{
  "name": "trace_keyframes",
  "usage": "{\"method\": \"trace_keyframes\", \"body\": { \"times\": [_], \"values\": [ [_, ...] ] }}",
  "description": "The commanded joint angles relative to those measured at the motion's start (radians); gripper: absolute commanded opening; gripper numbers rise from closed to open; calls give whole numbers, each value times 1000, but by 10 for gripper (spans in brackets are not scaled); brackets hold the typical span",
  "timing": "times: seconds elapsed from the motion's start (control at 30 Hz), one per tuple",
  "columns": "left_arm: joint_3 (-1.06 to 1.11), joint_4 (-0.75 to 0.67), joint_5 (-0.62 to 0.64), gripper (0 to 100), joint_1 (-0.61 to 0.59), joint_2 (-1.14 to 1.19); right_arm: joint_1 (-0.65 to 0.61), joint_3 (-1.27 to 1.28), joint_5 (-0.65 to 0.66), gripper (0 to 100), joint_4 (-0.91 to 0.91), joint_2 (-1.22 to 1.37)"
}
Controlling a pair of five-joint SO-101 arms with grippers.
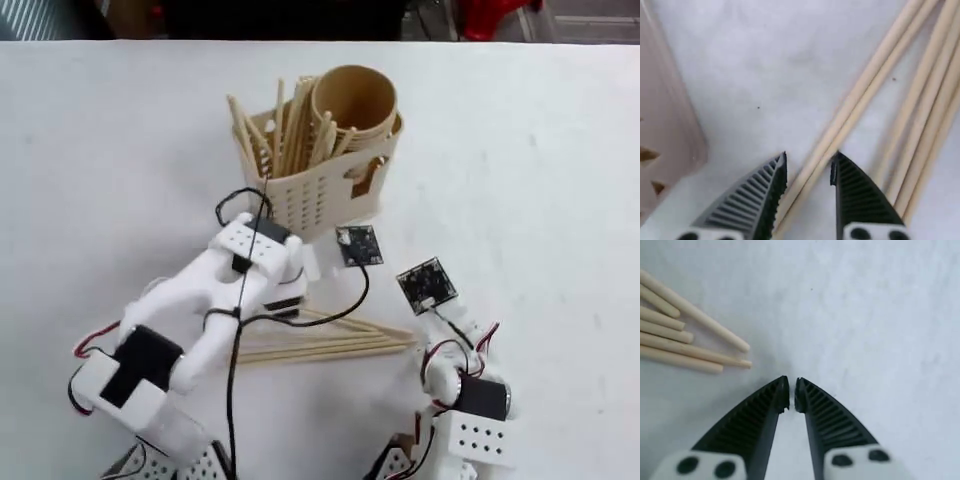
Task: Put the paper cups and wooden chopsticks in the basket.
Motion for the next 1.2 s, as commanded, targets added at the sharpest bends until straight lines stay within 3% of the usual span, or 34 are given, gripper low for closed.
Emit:
{"method": "trace_keyframes", "body": {
  "times": [0.0,0.1,0.23,0.37,0.6,0.83,1.17],
  "values": [
    [-38,6,-9,50,-25,10,12,-12,-8,39,-15,7],
    [-40,41,-5,30,-35,8,12,-12,-8,39,-15,7],
    [-57,60,114,23,-94,2,12,-12,-8,39,-15,7],
    [-55,91,83,23,-133,-61,12,-12,-8,39,-15,7],
    [-64,259,43,23,-94,-328,12,-11,-8,39,-15,7],
    [-72,327,51,23,-87,-618,12,-11,-8,39,-15,7],
    [-364,500,112,23,-54,-851,10,-11,-8,39,-15,7]
  ]
}}
